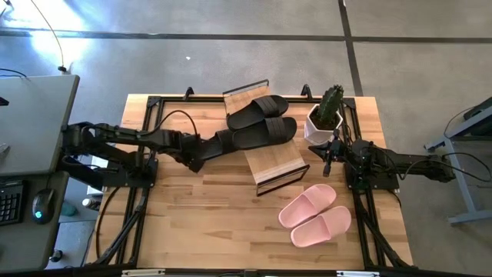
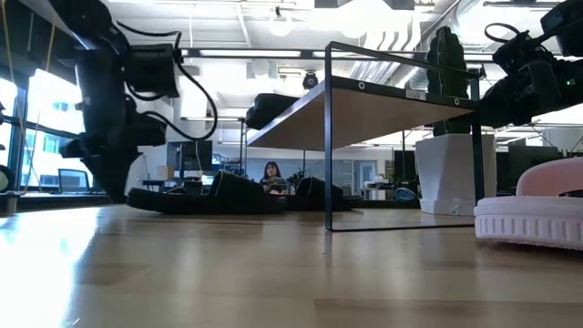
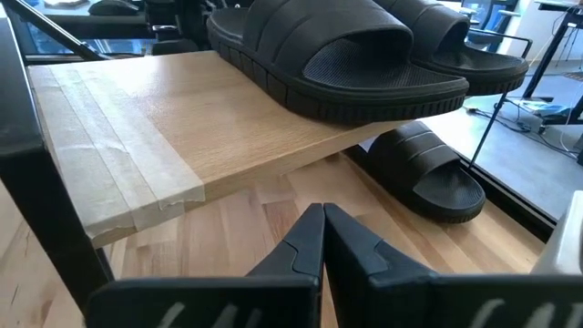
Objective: Pick and place slides into the shelf
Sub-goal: Put the black slide under the shelf
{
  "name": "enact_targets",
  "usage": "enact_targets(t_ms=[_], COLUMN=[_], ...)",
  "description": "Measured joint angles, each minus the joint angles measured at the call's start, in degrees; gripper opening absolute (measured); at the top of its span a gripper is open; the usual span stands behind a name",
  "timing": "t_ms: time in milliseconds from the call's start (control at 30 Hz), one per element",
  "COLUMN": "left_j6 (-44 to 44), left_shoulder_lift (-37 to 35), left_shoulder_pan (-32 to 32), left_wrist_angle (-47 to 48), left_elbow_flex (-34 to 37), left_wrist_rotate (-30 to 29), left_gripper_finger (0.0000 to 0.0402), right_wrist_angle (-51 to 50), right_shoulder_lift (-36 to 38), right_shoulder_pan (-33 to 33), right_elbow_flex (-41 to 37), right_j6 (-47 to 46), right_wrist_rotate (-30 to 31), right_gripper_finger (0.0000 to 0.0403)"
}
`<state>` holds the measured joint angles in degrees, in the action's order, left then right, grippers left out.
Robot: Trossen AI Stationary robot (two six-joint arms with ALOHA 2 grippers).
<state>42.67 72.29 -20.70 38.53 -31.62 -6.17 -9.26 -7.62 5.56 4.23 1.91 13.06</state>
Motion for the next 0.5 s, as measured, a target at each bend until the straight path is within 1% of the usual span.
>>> enact_targets(t_ms=[167, 500], left_j6=[-2.2, -5.1], left_shoulder_lift=[0.0, 1.0], left_shoulder_pan=[-1.9, -4.9], left_wrist_angle=[-7.0, -13.1], left_elbow_flex=[0.7, 0.7], left_wrist_rotate=[-0.7, -2.4], left_gripper_finger=[0.0002, 0.0002], right_wrist_angle=[0.0, 0.0], right_shoulder_lift=[0.0, 0.0], right_shoulder_pan=[0.0, 0.0], right_elbow_flex=[0.0, 0.0], right_j6=[-0.4, -0.4], right_wrist_rotate=[0.0, 0.0], right_gripper_finger=[0.0000, 0.0000])
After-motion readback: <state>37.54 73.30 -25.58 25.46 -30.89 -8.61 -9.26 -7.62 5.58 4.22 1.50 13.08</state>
